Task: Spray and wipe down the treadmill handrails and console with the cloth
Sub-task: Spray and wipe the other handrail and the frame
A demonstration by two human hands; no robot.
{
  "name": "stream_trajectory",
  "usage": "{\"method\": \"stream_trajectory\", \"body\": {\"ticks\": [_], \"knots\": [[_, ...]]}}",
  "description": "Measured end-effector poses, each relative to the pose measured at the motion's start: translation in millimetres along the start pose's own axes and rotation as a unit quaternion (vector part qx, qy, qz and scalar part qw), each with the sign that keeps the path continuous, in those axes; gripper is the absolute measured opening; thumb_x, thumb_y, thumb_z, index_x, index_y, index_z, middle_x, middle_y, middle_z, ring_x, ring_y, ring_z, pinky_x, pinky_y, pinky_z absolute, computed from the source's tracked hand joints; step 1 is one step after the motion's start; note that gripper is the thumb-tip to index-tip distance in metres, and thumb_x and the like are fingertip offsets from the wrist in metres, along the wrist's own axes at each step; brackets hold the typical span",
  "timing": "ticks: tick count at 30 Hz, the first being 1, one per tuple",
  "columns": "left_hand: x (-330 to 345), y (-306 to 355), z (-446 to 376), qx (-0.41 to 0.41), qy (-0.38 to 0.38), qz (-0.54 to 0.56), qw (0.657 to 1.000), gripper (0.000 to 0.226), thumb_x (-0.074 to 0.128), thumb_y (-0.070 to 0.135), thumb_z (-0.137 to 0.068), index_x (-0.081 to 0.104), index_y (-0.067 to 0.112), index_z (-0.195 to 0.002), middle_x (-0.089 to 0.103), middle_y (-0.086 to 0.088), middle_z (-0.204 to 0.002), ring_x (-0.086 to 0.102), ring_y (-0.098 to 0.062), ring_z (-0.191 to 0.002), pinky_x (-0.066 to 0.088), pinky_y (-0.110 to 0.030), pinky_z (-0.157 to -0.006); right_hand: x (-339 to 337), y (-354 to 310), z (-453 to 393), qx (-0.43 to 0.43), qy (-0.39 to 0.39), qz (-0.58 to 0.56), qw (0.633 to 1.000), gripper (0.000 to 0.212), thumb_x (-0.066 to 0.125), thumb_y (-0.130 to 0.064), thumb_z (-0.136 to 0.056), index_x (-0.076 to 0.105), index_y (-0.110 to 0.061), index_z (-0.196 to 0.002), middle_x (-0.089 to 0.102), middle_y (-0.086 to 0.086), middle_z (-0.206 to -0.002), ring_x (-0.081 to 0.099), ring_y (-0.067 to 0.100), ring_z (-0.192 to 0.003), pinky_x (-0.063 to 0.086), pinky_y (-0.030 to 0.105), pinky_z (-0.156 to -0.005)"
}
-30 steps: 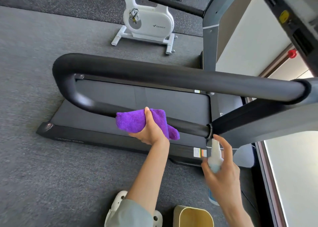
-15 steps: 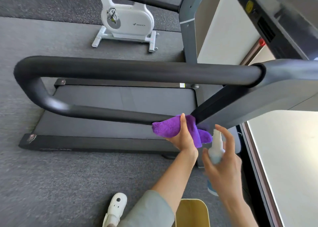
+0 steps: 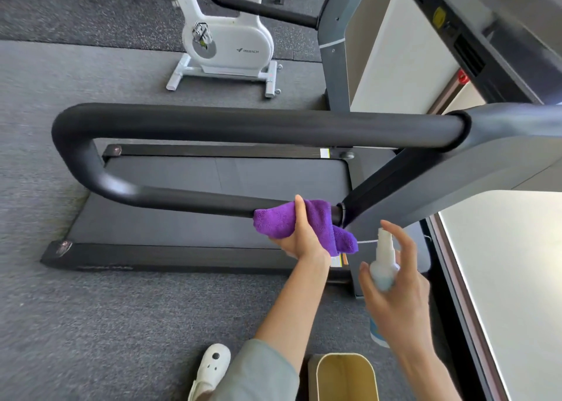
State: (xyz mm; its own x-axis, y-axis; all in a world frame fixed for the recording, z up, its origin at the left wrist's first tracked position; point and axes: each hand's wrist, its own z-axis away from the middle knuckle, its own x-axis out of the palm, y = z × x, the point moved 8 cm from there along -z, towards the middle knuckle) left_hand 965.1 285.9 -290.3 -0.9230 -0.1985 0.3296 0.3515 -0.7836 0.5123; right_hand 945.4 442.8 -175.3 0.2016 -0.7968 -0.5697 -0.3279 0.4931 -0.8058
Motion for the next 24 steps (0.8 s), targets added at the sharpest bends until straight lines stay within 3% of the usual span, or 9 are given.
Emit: {"method": "stream_trajectory", "body": {"ticks": [4,8,14,19,24], "knots": [[-14.7,38.2,-17.6,0.05,0.024,0.004,0.998,0.07,0.088,0.04,-0.065,0.053,0.027,-0.125,0.065,0.01,-0.109,0.066,-0.014,-0.096,0.052,-0.034,-0.087,17.7,-9.6,-0.3,-0.019,-0.019,0.0,1.0,0.072,0.071,0.003,-0.082,0.041,-0.042,-0.13,0.056,-0.011,-0.072,0.055,0.01,-0.06,0.042,0.015,-0.048],[-30.5,77.3,-37.6,0.102,0.027,0.005,0.994,0.067,0.089,0.037,-0.065,0.055,0.024,-0.12,0.067,0.006,-0.108,0.067,-0.015,-0.094,0.054,-0.039,-0.092,45.6,-22.7,-1.8,-0.02,-0.065,-0.007,0.998,0.073,0.069,0.0,-0.085,0.039,-0.051,-0.128,0.06,-0.013,-0.08,0.056,0.018,-0.055,0.052,0.035,-0.051],[-44.6,125.1,-49.0,0.141,0.049,-0.002,0.989,0.08,0.091,0.035,-0.062,0.049,0.025,-0.13,0.064,0.005,-0.116,0.064,-0.014,-0.095,0.051,-0.036,-0.096,74.5,-53.8,-7.2,-0.056,-0.095,-0.024,0.994,0.07,0.067,0.0,-0.085,0.041,-0.047,-0.13,0.057,-0.01,-0.073,0.055,0.015,-0.057,0.043,0.023,-0.05],[-69.3,198.1,-64.8,0.204,0.072,-0.002,0.976,0.08,0.089,0.035,-0.066,0.046,0.02,-0.133,0.061,0.007,-0.117,0.062,-0.013,-0.097,0.044,-0.023,-0.088,91.6,-66.8,-6.3,-0.057,-0.1,-0.029,0.993,0.069,0.068,-0.001,-0.086,0.041,-0.045,-0.132,0.058,-0.008,-0.075,0.053,0.015,-0.056,0.044,0.023,-0.053],[-87.8,263.1,-74.7,0.294,0.066,-0.067,0.951,0.077,0.088,0.035,-0.068,0.046,0.024,-0.131,0.058,0.012,-0.109,0.06,-0.006,-0.088,0.043,-0.021,-0.089,109.3,-83.3,0.1,-0.053,-0.109,-0.046,0.992,0.073,0.068,0.001,-0.086,0.039,-0.052,-0.127,0.057,-0.006,-0.074,0.054,0.017,-0.06,0.047,0.025,-0.051]]}}
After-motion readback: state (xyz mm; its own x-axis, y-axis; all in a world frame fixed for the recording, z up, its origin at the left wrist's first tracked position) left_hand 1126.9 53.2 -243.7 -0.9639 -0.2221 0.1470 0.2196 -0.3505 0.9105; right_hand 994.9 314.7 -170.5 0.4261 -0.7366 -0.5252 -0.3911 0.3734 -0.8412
